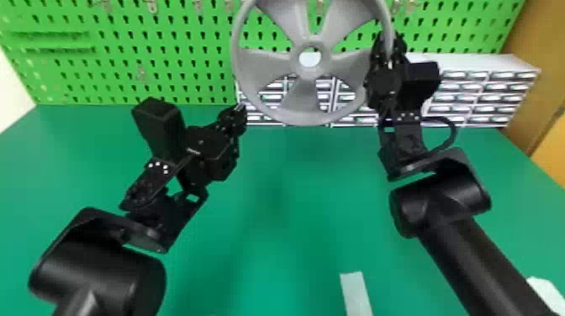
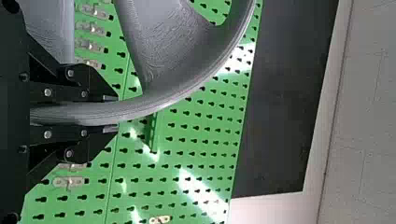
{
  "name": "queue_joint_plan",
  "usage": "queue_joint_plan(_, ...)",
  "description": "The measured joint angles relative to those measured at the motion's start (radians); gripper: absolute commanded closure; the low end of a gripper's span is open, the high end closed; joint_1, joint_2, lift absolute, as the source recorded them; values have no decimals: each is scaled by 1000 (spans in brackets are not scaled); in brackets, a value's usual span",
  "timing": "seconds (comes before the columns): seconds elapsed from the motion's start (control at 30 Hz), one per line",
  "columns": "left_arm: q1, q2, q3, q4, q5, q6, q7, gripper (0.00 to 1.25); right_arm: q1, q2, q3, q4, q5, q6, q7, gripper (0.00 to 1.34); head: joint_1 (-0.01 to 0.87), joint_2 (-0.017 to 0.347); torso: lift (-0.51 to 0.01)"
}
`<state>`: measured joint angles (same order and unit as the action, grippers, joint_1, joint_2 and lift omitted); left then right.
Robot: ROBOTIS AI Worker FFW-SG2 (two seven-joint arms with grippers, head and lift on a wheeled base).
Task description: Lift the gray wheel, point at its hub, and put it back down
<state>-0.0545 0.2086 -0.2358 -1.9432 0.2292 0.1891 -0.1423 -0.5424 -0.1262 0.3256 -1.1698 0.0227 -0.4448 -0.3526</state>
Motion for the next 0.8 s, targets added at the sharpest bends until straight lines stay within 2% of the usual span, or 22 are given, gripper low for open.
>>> queue_joint_plan(0.3,-82,19,-127,61,15,-50,98,1222,4,2,14,1,2,3,0,1328,692,48,-88)
queue_joint_plan(0.5,-135,25,-194,103,22,-82,123,1222,7,3,26,2,2,3,0,1328,692,48,-88)
queue_joint_plan(0.8,-186,26,-227,150,22,-121,157,1222,16,5,44,2,2,3,0,1328,692,48,-88)
